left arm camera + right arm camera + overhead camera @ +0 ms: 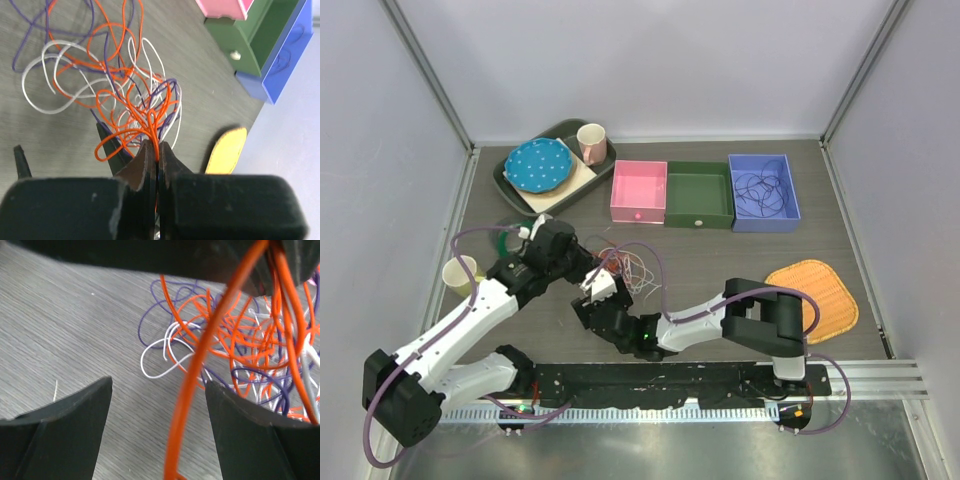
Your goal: Untangle the cables
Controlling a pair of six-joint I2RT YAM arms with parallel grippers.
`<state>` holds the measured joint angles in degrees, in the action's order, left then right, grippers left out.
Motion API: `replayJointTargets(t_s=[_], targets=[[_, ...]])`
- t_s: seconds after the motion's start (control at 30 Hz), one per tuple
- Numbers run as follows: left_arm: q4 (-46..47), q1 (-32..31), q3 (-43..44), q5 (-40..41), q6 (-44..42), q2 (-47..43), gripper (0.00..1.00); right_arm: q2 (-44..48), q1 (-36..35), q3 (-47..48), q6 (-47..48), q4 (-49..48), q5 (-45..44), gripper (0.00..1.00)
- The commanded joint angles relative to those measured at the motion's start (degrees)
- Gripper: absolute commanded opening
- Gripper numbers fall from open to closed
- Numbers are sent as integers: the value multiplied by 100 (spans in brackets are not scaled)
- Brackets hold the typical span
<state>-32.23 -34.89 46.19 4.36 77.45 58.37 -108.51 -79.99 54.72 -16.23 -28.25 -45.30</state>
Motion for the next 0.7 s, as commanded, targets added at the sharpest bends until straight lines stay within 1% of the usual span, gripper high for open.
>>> replayJointTargets(t_s=[0.0, 0.07, 0.1, 0.17, 0.2, 0.23, 0.27, 0.3, 0.37, 0.4, 0.43, 0.47, 0.5, 0.53, 0.57, 0.6, 0.63, 0.67], targets=[[225, -70, -31, -199, 51, -133, 0, -231, 325, 241, 84, -664, 10, 78], [234, -70, -14, -181, 33, -107, 0, -320, 361, 198, 312, -979, 83, 67], [217, -70, 3, -181, 33, -98, 0, -364, 361, 180, 357, -1094, 187, 56], [226, -70, 21, -207, 24, -63, 0, -373, 361, -12, 498, -1611, 232, 51], [261, -70, 21, -208, 25, -62, 0, -373, 370, -92, 559, -1822, 363, 45], [270, -70, 12, -216, 33, -54, 0, -373, 370, -163, 646, -2207, 373, 43], [287, -70, 12, -216, 42, -28, 0, -347, 370, -276, 726, -2324, 381, 38], [287, -70, 21, -216, 16, -19, 0, -320, 370, -321, 752, -2404, 381, 26], [270, -70, 56, -147, -10, 16, 0, -92, 361, -444, 561, -2230, 495, 19], [235, -70, 82, -42, -45, 34, 0, 30, 352, -505, 490, -2116, 574, 12], [217, -70, 117, 38, -115, 43, 0, 293, 352, -558, 367, -1793, 714, 7], [173, -70, 205, 134, -177, 69, 0, 487, 343, -733, 105, -1633, 785, 1], [103, -61, 232, 396, -212, 104, 0, 663, 335, -848, -72, -1509, 873, 1], [50, -44, 276, 486, -308, 122, 0, 856, 334, -971, -230, -1169, 926, 1], [15, -9, 346, 583, -379, 139, 0, 1336, 334, -1198, -406, -983, 1161, 1], [-46, 9, 390, 897, -432, 192, 0, 1576, 308, -1340, -668, -702, 1294, 1], [-116, 44, 434, 1039, -493, 236, 0, 1866, 308, -1489, -810, -604, 1409, 1], [-187, 96, 513, 1188, -581, 271, 0, 2364, 317, -1795, -933, -533, 1732, 1]])
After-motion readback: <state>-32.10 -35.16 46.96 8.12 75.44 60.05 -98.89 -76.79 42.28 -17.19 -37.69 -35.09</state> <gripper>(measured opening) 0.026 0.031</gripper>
